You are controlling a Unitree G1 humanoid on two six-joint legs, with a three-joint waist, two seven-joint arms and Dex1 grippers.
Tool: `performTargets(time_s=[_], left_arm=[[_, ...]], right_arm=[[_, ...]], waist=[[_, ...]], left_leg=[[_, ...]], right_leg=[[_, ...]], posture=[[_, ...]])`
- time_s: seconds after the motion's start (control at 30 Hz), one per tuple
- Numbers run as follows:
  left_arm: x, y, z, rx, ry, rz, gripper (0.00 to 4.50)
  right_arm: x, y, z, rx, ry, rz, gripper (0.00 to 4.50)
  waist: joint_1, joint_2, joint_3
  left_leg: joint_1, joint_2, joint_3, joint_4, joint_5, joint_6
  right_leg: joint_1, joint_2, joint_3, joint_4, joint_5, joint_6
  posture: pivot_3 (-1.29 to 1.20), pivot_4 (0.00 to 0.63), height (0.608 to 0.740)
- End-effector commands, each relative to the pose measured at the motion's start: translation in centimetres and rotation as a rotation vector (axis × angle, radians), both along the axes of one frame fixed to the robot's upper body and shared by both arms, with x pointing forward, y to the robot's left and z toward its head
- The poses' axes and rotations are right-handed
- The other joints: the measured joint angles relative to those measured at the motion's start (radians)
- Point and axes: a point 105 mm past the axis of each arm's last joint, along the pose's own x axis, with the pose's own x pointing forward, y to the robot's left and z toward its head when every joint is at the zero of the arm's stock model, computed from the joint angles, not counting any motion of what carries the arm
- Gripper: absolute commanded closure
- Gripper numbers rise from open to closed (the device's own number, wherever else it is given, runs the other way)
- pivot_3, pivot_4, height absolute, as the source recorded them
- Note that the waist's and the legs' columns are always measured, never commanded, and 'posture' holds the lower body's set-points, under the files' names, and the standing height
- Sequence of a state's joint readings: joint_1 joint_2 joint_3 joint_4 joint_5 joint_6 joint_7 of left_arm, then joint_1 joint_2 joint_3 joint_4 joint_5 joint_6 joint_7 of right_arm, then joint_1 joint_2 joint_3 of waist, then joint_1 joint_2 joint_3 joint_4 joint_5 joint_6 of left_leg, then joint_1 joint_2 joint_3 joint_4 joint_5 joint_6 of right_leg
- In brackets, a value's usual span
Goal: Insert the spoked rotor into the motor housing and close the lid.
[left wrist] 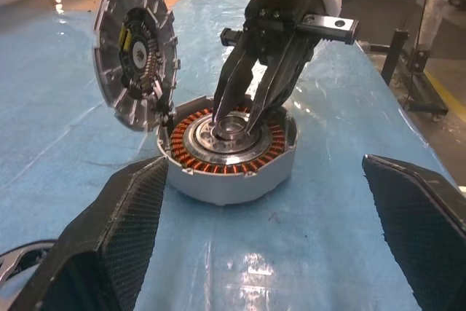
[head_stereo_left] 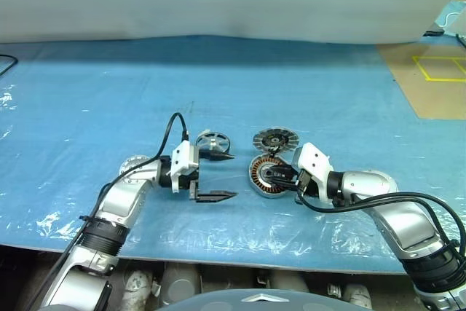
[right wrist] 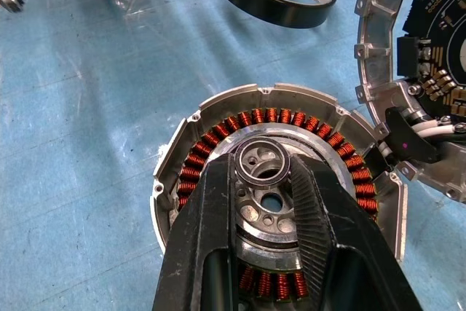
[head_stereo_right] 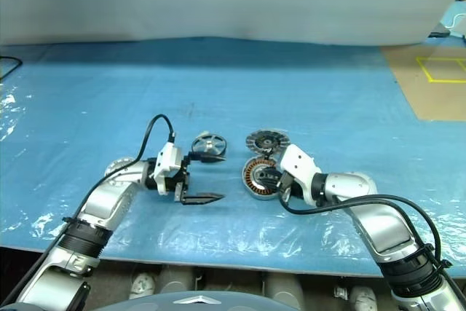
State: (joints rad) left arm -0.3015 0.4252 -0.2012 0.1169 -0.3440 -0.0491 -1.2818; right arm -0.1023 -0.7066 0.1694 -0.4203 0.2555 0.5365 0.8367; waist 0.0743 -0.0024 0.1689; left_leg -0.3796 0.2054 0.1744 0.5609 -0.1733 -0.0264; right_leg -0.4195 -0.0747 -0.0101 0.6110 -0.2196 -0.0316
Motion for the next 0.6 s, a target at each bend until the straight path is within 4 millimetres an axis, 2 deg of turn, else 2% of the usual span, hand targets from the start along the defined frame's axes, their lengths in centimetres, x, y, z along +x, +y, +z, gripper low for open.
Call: performTargets(time_s=[0.03,0.3,0.6], left_arm=[[0.2,-0.1,0.4,-0.013,-0.041,0.007,0.00],[0.6,-0.8,1.6,-0.032,-0.063,0.009,0.00],[1.7,-0.5,1.9,-0.023,-0.068,0.019,0.00]], right_arm=[[0.2,-0.3,0.8,-0.002,-0.029,-0.001,3.85],[0.3,-1.0,0.9,-0.008,-0.027,-0.014,3.85],[0.0,-0.6,-0.2,-0.010,-0.003,-0.019,3.85]], waist=[[0.000,0.000,0.000],[0.000,0.000,0.000],[0.000,0.000,0.000]], left_leg=[[0.000,0.000,0.000,0.000,0.000,0.000],[0.000,0.000,0.000,0.000,0.000,0.000],[0.000,0.000,0.000,0.000,0.000,0.000]], right_leg=[[0.000,0.000,0.000,0.000,0.000,0.000],[0.000,0.000,0.000,0.001,0.000,0.000],[0.000,0.000,0.000,0.001,0.000,0.000]], posture=[[0.00,0.150,0.740],[0.00,0.150,0.740],[0.00,0.150,0.740]])
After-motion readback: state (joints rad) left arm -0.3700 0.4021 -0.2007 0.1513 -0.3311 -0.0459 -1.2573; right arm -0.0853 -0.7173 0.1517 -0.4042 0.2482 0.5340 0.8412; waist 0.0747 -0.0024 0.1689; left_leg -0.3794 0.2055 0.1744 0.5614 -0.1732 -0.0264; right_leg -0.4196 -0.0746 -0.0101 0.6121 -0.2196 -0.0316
